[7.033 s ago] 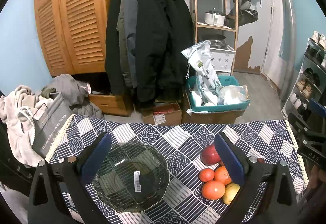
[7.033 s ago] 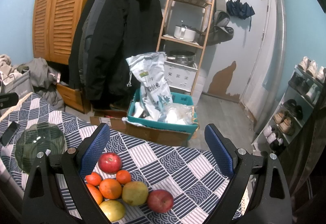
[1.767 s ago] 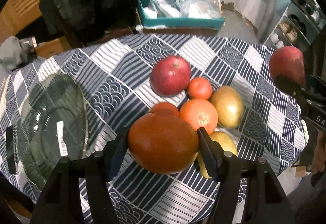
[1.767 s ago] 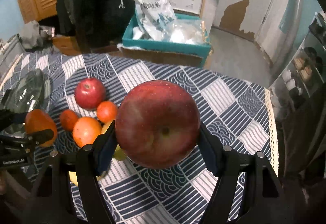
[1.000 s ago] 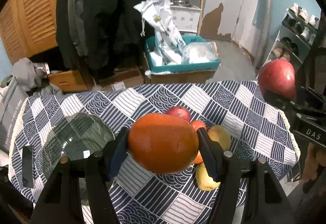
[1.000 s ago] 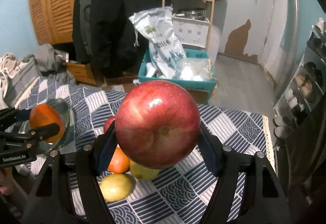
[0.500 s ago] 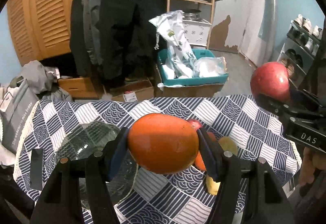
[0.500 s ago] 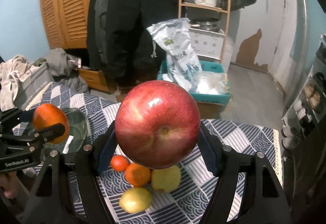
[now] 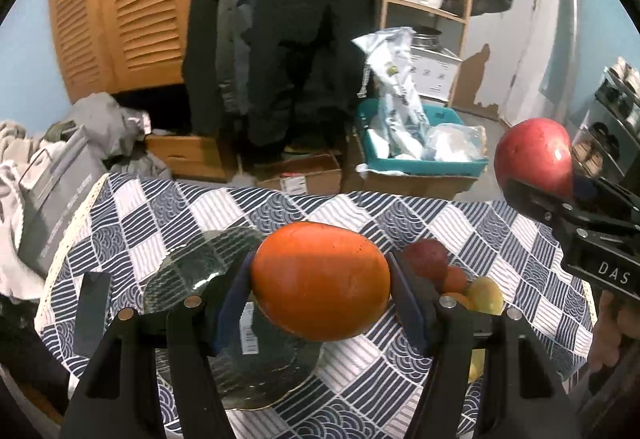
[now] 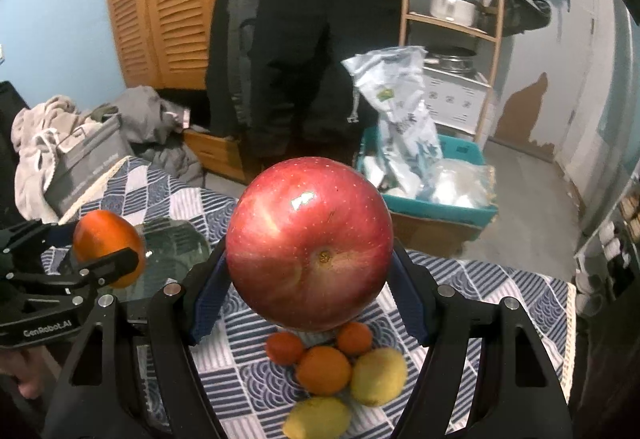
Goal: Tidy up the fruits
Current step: 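Carry the orange and red apple over the glass plate with both grippers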
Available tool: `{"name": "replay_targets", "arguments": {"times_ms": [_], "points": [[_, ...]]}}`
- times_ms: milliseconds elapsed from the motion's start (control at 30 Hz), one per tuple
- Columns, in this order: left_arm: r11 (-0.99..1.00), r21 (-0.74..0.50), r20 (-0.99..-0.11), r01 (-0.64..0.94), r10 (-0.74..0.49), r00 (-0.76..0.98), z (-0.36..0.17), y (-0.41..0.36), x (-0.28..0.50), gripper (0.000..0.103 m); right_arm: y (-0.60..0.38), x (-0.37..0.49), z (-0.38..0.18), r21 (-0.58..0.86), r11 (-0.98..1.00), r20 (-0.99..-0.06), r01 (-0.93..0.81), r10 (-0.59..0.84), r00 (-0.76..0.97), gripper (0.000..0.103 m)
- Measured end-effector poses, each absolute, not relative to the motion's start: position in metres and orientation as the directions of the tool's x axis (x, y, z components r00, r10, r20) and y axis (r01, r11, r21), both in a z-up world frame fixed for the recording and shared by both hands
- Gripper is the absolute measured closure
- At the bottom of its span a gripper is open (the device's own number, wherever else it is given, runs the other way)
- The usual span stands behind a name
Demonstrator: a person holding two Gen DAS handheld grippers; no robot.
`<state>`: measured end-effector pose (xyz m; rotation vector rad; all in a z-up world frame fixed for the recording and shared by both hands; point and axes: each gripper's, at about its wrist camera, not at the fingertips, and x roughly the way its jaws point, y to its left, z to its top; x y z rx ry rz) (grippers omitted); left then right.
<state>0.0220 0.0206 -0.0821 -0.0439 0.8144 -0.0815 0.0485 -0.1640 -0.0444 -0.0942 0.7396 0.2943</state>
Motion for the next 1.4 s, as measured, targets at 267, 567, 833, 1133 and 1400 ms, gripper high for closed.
{"name": "replay_targets", "arguments": {"times_ms": [267, 567, 833, 1133, 1400], "points": [[0.996, -0.081, -0.742, -0.027, -0.043, 0.669, -0.093, 0.059, 0.026, 0.035, -0.125, 0.065, -0.055, 0.023, 0.936, -0.698, -0.352, 0.266, 0.664, 0.03], [0.99, -0.08, -0.774, -0.112, 0.009, 0.633, -0.116, 0.097, 0.031, 0.035, -0.079, 0.082, -0.071, 0.036, 0.91, -0.728, -0.413, 0.307, 0.614, 0.03], [0.981, -0.063, -0.814, -0.186, 0.057, 0.577, -0.145, 0.129, 0.036, 0.035, -0.04, 0.097, -0.097, 0.063, 0.881, -0.77, -0.469, 0.342, 0.539, 0.03], [0.964, -0.062, -0.877, -0.26, 0.072, 0.475, -0.188, 0.153, 0.044, 0.035, 0.001, 0.117, -0.15, 0.069, 0.849, -0.843, -0.523, 0.33, 0.424, 0.03], [0.959, -0.062, -0.916, -0.276, 0.055, 0.398, -0.216, 0.157, 0.047, 0.035, 0.025, 0.118, -0.185, 0.066, 0.817, -0.888, -0.573, 0.311, 0.34, 0.03]]}}
